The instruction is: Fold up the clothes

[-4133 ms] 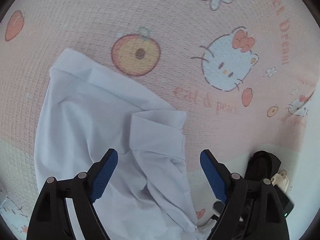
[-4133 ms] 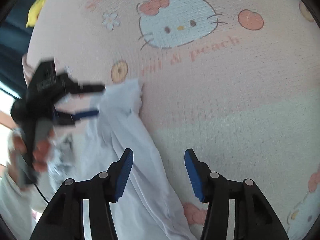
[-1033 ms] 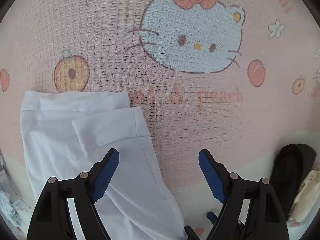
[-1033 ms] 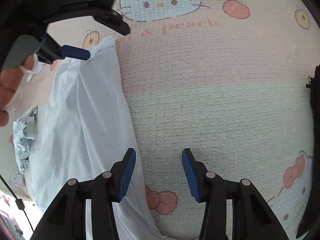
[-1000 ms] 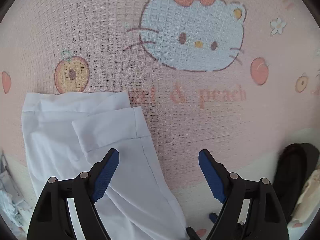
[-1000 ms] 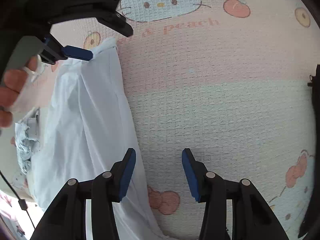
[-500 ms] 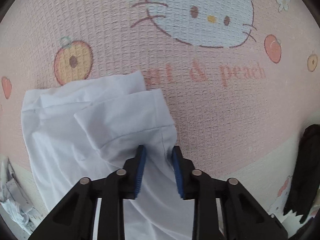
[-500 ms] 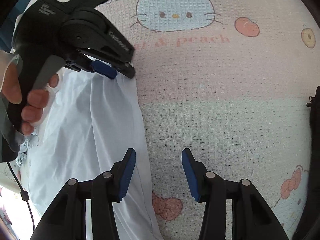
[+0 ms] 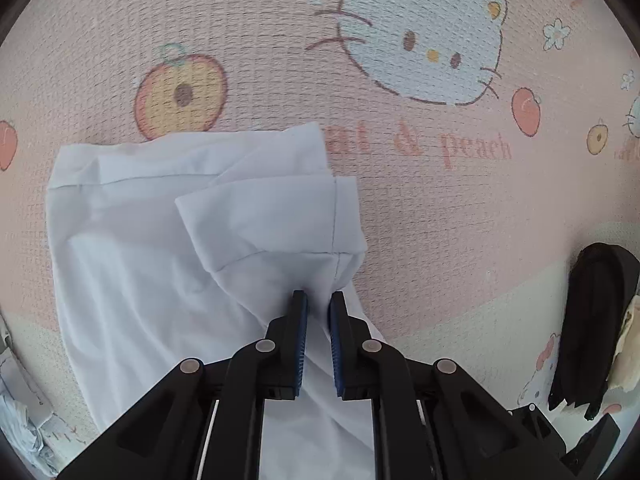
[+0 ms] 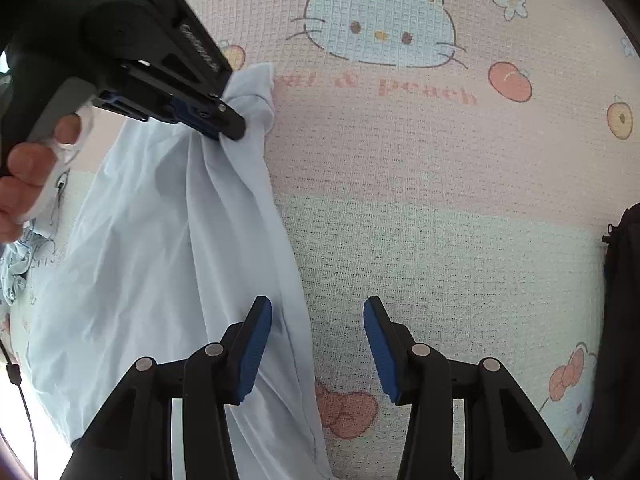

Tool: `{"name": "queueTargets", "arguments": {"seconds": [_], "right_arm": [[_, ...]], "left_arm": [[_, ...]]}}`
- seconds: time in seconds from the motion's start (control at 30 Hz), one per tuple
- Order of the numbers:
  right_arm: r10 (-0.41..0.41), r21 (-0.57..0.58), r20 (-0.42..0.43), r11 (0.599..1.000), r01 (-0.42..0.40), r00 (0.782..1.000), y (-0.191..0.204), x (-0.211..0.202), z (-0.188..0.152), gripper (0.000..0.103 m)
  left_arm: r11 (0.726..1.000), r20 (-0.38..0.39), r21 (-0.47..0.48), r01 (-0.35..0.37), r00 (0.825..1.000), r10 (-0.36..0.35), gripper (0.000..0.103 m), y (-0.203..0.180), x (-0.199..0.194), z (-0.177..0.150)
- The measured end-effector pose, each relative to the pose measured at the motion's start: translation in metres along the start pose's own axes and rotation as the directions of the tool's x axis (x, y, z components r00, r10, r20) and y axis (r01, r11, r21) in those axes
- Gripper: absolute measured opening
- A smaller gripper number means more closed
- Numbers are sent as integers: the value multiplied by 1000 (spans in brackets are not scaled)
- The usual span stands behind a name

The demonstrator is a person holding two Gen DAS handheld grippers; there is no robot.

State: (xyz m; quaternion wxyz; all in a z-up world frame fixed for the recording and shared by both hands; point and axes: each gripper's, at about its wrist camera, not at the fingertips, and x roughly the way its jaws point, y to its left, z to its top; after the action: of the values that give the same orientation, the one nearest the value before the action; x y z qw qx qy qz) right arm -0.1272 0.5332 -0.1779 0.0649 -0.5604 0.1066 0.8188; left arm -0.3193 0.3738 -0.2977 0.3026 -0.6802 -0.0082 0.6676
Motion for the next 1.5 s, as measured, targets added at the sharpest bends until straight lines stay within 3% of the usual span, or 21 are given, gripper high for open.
{"name": "queueTargets", "arguments": {"seconds": [0.13,0.17,0.23,0.33,0.4,0.53,0.63,0.87,0.97,1.07,1.1,1.13,1.17,1.2,1.27,1.37,1.43,1.47,1.5], "right_arm": [[0,3,3,1000,0,1000,4,4,-1,45],[9,0,4,1000,-9,1000,4,2,-4,40],[39,-4,10,999,-39,999,5,1,-6,16],[99,24,12,995,-99,995,2,5,-6,6],[85,15,36,996,-86,996,8,0,-2,5],[147,2,65,989,-147,987,9,-11,1,5],[181,-8,38,984,-181,983,9,-5,3,5],[256,-94,-16,962,-256,967,26,6,7,5],[220,-132,-24,966,-221,975,35,11,6,5],[200,-125,-27,971,-201,980,35,1,-4,5],[194,-120,-27,973,-196,981,36,4,-3,5],[191,-111,-24,975,-192,981,35,5,-1,5],[188,-101,-20,977,-189,982,33,5,0,5],[182,-88,-12,979,-183,983,32,5,1,5],[165,-68,4,984,-165,986,28,4,3,5],[131,-60,31,990,-129,991,24,2,6,6],[128,-58,32,990,-126,991,25,2,8,7],[134,-57,32,990,-132,990,25,1,9,9],[143,-57,38,988,-141,989,23,-2,8,20]], "left_arm": [[999,3,-28,45,999,-45,9,16,-3,-6],[997,6,-36,64,998,-64,9,20,-4,-7],[991,9,-63,117,993,-117,9,30,-4,-9],[965,12,-130,230,973,-230,9,49,-6,-14],[963,19,-126,240,971,-240,9,56,-9,-15],[969,-3,-110,220,975,-222,9,66,-11,-20],[976,-35,-98,194,980,-198,9,72,-13,-33],[965,-32,-144,221,973,-227,9,102,-7,-53],[932,17,-189,310,950,-312,9,116,-13,-57],[876,107,-196,441,897,-428,10,122,-28,-58],[870,133,-174,461,886,-443,13,118,-36,-58],[882,150,-133,451,889,-432,17,113,-43,-56],[895,166,-93,437,893,-419,33,106,-50,-55],[911,166,-58,407,904,-393,57,98,-52,-52],[928,159,-41,371,919,-360,72,83,-54,-46],[925,138,-57,376,921,-365,72,68,-41,-29],[941,134,-57,332,937,-323,72,60,-38,-24],[947,133,-46,319,941,-311,72,53,-36,-21],[952,131,-38,304,946,-297,72,45,-32,-15]]}}
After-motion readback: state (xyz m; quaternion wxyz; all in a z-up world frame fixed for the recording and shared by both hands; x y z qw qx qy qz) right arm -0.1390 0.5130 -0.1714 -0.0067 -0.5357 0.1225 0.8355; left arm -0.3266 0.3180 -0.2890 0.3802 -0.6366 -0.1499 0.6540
